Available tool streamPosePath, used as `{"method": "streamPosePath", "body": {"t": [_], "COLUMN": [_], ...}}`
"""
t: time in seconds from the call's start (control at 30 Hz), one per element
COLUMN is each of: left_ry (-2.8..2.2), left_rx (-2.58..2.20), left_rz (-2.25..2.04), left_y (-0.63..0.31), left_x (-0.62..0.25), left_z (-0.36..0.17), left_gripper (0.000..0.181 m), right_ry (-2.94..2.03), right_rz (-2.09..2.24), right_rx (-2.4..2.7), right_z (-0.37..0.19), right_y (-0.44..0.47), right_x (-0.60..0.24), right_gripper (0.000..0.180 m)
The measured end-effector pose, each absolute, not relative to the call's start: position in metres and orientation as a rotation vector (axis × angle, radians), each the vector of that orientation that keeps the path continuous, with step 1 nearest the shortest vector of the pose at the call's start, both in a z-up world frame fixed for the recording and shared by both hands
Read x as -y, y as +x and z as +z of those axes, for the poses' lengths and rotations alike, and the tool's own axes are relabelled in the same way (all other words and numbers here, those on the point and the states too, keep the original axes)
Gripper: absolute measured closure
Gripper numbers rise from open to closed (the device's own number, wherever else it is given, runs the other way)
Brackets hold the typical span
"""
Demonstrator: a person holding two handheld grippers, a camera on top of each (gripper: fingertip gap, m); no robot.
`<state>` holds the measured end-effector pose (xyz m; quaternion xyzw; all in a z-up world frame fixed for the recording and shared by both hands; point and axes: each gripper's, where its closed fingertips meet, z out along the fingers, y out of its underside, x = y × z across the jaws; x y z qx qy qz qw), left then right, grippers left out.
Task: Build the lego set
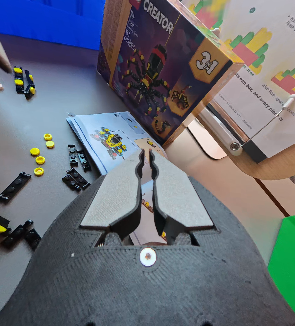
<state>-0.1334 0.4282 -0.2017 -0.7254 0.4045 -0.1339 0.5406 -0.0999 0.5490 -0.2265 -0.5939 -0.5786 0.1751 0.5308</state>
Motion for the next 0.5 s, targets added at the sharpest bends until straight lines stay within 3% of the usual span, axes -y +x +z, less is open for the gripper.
{"method": "streamPosePath", "body": {"t": [0.5], "left_ry": [-1.668], "left_rx": [-0.946], "left_rz": [-0.142], "left_y": [-0.146], "left_x": [-0.437], "left_z": [-0.197], "left_gripper": [0.158], "right_ry": [-1.512], "right_rz": [0.399], "right_rx": [1.174], "right_z": [-0.215], "right_y": [-0.073], "right_x": [-0.578], "right_gripper": [0.175]}}
